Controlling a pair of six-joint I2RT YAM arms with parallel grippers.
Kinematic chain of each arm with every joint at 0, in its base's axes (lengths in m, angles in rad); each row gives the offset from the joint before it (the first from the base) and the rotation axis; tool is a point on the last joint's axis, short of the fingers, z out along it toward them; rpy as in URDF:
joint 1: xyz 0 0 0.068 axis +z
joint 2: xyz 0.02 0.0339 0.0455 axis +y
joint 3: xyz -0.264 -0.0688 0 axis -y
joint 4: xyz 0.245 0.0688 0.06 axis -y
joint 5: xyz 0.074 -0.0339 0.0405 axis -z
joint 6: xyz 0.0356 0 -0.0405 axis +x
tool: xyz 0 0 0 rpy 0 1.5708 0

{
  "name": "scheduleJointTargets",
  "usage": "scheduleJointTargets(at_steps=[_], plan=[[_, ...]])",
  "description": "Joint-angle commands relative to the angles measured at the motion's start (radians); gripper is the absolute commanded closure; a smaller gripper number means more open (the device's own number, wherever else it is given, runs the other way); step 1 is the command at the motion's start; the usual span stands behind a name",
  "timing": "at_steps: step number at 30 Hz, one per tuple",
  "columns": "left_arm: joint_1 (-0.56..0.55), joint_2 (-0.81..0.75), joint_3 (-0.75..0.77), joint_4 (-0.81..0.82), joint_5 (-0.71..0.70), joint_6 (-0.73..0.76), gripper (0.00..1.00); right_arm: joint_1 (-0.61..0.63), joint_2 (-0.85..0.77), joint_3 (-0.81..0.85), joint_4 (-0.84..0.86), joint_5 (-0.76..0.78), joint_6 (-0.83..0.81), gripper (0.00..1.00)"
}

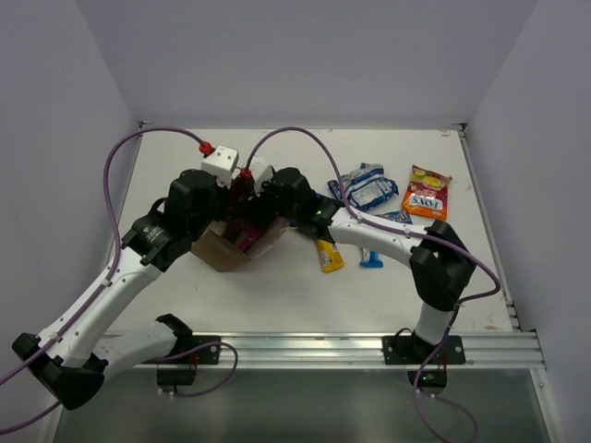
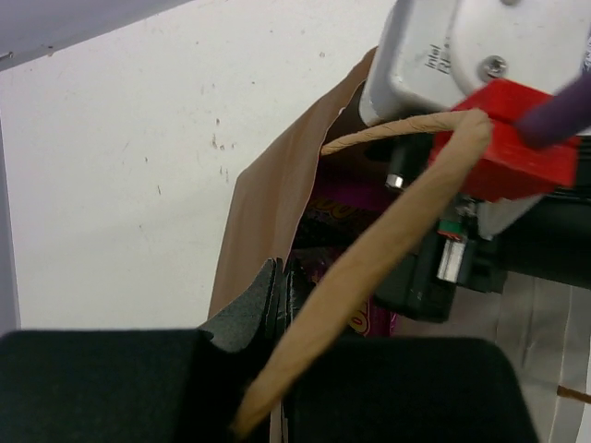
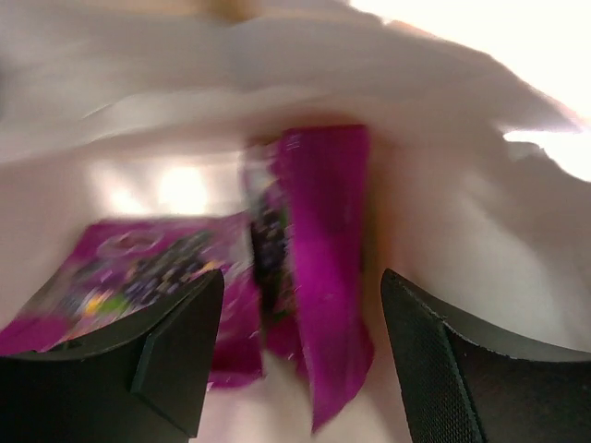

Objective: Take the snacks out of the paper bag

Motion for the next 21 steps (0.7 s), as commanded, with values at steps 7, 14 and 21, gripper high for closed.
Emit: scheduleJointTargets(at_steps=[7, 14, 21], plan=[[0.000, -0.048, 0.018, 0.039, 0.006, -0.033, 1.00, -0.004, 0.114, 0.077, 0.091, 0.086, -0.001, 0.45], [0.000, -0.050, 0.007, 0.046, 0.008, -0.036, 1.00, -0.004, 0.107, 0.080, 0.107, 0.053, -0.026, 0.99], [0.000, -0.039, -0.002, 0.040, -0.046, -0.039, 1.00, -0.001, -0.083, 0.067, 0.058, -0.087, -0.016, 1.00]])
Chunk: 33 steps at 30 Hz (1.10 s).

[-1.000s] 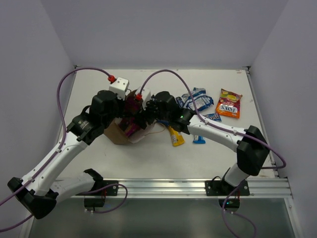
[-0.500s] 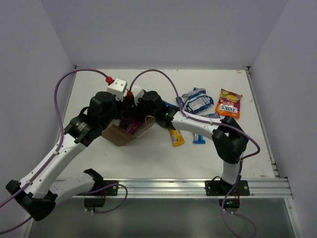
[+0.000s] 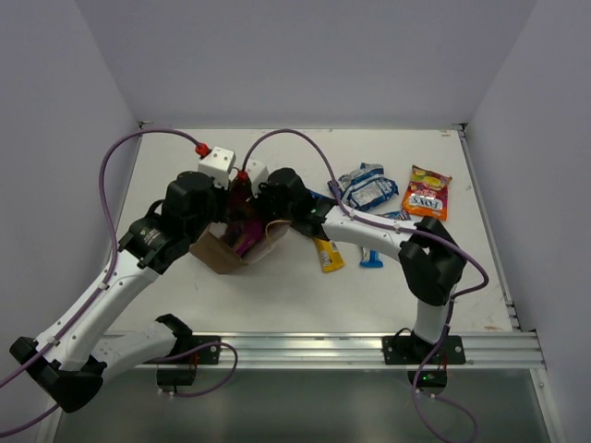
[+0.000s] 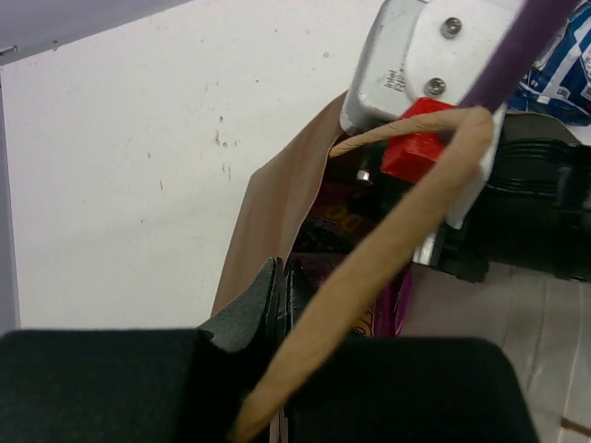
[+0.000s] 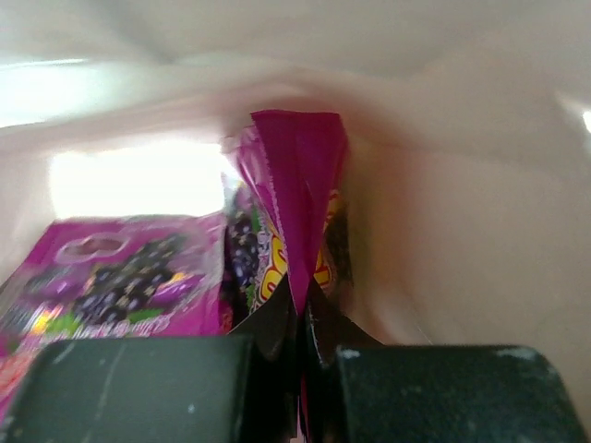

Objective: Take the snacks out of the paper bag

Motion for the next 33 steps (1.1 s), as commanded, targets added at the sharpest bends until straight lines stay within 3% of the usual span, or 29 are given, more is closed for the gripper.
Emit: scheduleJointTargets(at_steps=[1, 8, 13, 20, 23, 27, 33], plan=[[0.000, -0.016, 0.003, 0.056, -0.043, -0.024, 1.00, 0.001, -0.217, 0.037, 0.032, -0.105, -0.009, 1.00], [0.000, 0.007, 0.006, 0.049, -0.097, -0.030, 1.00, 0.001, -0.380, 0.151, -0.085, -0.124, -0.014, 1.00], [0.002, 0.017, 0.010, 0.043, -0.126, -0.038, 1.00, -0.001, -0.424, 0.263, -0.191, -0.095, -0.011, 1.00], [0.002, 0.024, 0.026, 0.021, -0.165, -0.046, 1.00, -0.011, -0.447, 0.382, -0.215, -0.029, 0.022, 1.00], [0.023, 0.027, 0.032, -0.008, -0.194, -0.049, 1.00, -0.083, -0.455, 0.433, -0.221, 0.016, 0.044, 1.00], [0.072, 0.018, 0.018, -0.019, -0.185, -0.046, 1.00, -0.226, -0.474, 0.484, -0.232, -0.105, 0.202, 1.00], [0.095, 0.015, 0.006, 0.000, -0.151, -0.033, 1.00, -0.378, -0.458, 0.492, -0.220, -0.145, 0.253, 1.00]])
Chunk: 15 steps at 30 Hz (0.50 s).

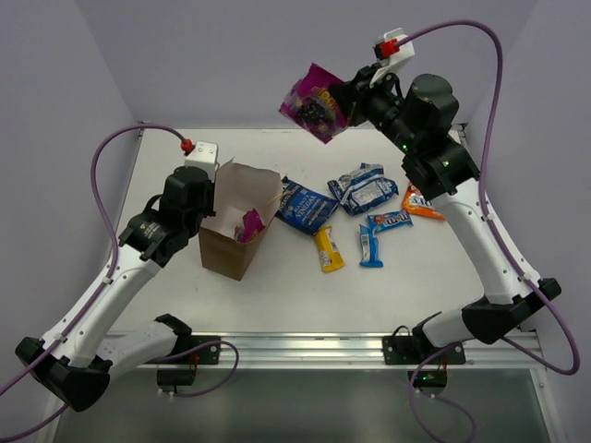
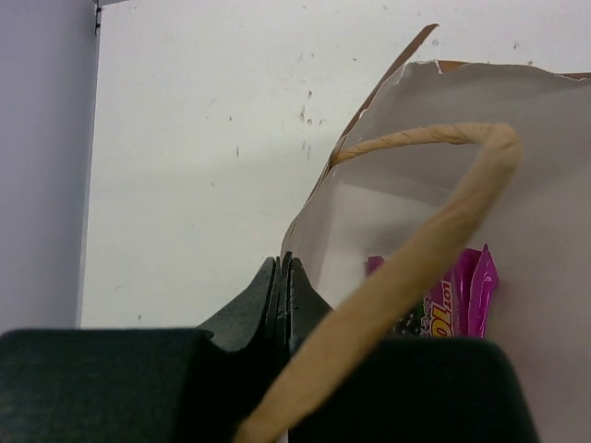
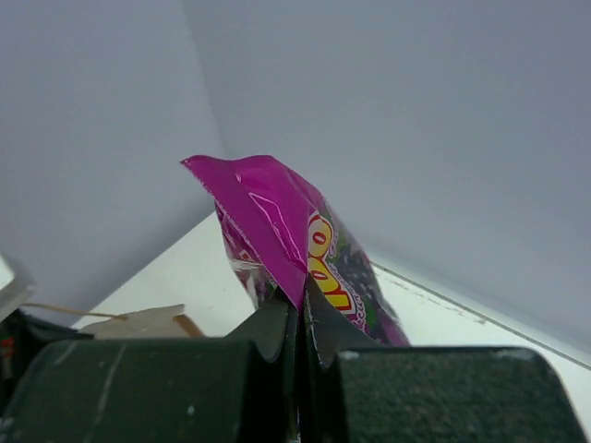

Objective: Take the snacks out of the paper bag

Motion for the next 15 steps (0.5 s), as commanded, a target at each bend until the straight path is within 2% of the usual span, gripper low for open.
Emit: scheduleJointTargets(at_steps=[1, 6, 15], plan=[[0.009, -0.012, 0.006, 0.035, 0.003, -0.004, 1.00, -0.050, -0.033, 0.040, 0.122, -0.015, 0.053, 1.00], [0.012, -0.027, 0.009, 0.052, 0.019, 0.028, 1.00, -0.125, 0.141, 0.022, 0.127, 0.002, 0.008, 1.00], [0.039, -0.024, 0.053, 0.054, 0.015, 0.077, 1.00, -0.130, 0.522, 0.118, 0.186, 0.071, -0.104, 1.00]])
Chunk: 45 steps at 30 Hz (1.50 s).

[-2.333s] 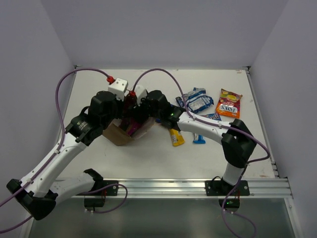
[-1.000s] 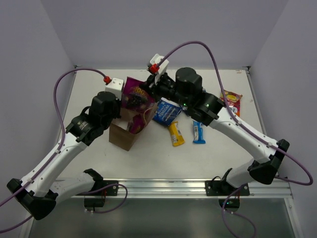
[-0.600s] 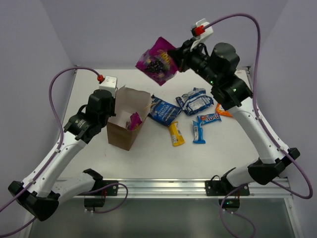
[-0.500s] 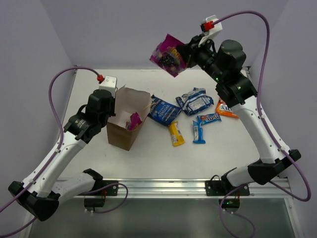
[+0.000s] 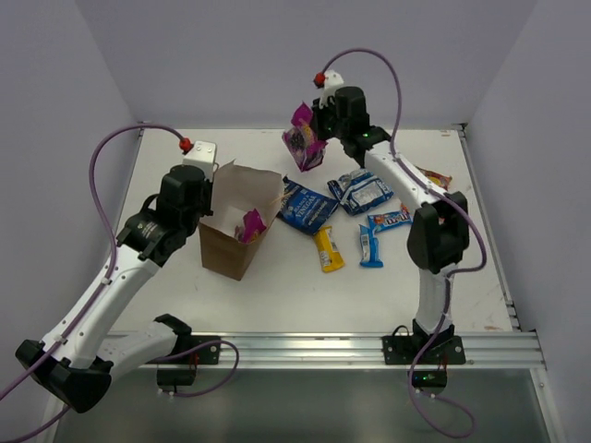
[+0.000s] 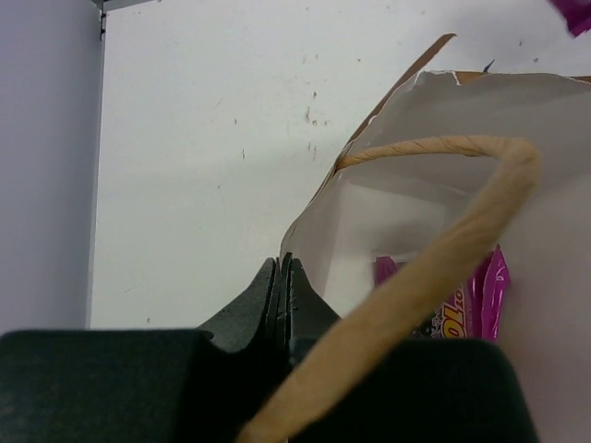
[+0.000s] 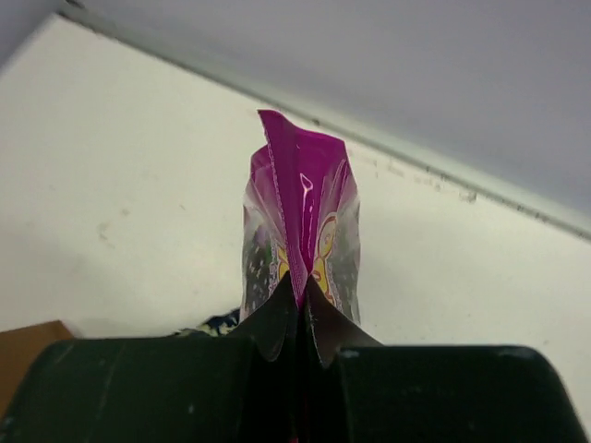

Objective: Take the snacks out of the paper bag

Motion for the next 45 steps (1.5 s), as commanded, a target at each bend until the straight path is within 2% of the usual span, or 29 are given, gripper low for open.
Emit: scheduleJointTargets(at_steps=[1, 8, 9, 10, 11, 13, 14, 17, 21, 24, 27, 32, 36, 40, 45], plan=[[0.021, -0.017, 0.057, 0.057, -0.007, 0.053, 1.00, -0.001, 0.073, 0.052, 0.128, 0.055, -0.054, 1.00], [0.031, -0.002, 0.087, 0.097, 0.031, 0.177, 1.00, -0.001, 0.122, -0.044, 0.098, 0.098, -0.029, 0.99], [0.031, 0.001, 0.089, 0.103, 0.040, 0.192, 1.00, -0.001, 0.117, -0.055, 0.084, 0.097, -0.027, 0.88], [0.031, 0.003, 0.092, 0.111, 0.048, 0.205, 1.00, -0.003, 0.111, -0.063, 0.064, 0.097, -0.024, 0.80], [0.031, 0.006, 0.094, 0.113, 0.065, 0.228, 1.00, -0.003, 0.082, -0.066, 0.026, 0.089, -0.020, 0.63], [0.031, 0.015, 0.101, 0.111, 0.082, 0.243, 1.00, 0.002, 0.032, -0.077, -0.005, 0.068, -0.021, 0.48], [0.031, 0.017, 0.103, 0.114, 0.106, 0.254, 1.00, 0.003, -0.003, -0.086, -0.020, 0.051, -0.023, 0.37], [0.031, 0.017, 0.092, 0.123, 0.144, 0.277, 1.00, 0.037, -0.154, -0.113, -0.072, -0.021, -0.072, 0.29], [0.031, 0.009, 0.061, 0.140, 0.220, 0.294, 1.00, 0.136, -0.390, -0.242, -0.051, -0.138, -0.216, 0.28], [0.031, 0.003, 0.034, 0.142, 0.281, 0.298, 1.00, 0.242, -0.493, -0.383, 0.013, -0.240, -0.331, 0.28], [0.031, -0.008, 0.014, 0.142, 0.330, 0.300, 1.00, 0.357, -0.562, -0.496, 0.046, -0.250, -0.472, 0.26], [0.031, -0.057, -0.006, 0.149, 0.384, 0.323, 1.00, 0.440, -0.526, -0.583, 0.062, -0.275, -0.552, 0.27], [0.031, -0.097, -0.028, 0.157, 0.440, 0.364, 1.00, 0.496, -0.463, -0.615, 0.109, -0.186, -0.607, 0.27], [0.031, -0.123, -0.054, 0.159, 0.503, 0.392, 1.00, 0.552, -0.387, -0.597, 0.081, -0.140, -0.656, 0.27], [0.031, -0.144, -0.074, 0.166, 0.517, 0.415, 1.00, 0.580, -0.347, -0.652, 0.075, -0.100, -0.676, 0.27]])
